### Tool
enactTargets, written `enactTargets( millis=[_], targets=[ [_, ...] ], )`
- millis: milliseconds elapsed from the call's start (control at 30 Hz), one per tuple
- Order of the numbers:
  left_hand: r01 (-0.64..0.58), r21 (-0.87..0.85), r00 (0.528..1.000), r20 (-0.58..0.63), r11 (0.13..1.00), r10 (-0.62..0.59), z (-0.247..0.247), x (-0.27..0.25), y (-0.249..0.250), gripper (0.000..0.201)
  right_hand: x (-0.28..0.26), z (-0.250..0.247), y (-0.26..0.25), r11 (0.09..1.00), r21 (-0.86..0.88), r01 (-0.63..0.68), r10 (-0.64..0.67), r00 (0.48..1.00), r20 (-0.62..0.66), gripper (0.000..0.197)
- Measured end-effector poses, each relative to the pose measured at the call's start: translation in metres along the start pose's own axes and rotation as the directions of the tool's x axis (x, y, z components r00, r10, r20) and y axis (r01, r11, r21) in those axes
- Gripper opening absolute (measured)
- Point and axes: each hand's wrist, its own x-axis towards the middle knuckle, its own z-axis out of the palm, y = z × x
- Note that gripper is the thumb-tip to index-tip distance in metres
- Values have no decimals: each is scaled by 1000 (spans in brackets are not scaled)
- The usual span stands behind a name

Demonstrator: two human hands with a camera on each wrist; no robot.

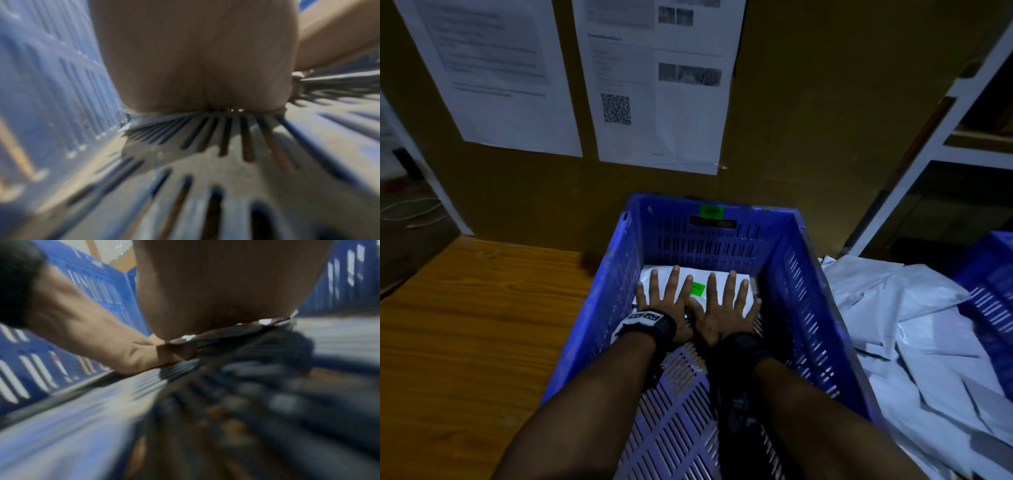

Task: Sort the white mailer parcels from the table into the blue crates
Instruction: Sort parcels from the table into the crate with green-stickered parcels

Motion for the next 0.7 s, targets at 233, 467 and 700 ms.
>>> enactTargets(
  millis=[233,467,700],
  targets=[
    [5,73,998,-57,997,-1,-11,-14,4,95,-5,-48,-27,995,96,-17,2,988,153,80],
    [7,-49,985,-171,999,-16,-55,-54,20,94,-28,-142,-61,953,37,301,-299,953,-54,60],
    [63,72,926,-376,995,-32,-137,-96,50,84,-75,-250,-32,886,-139,443,-464,850,-250,46]
  ],
)
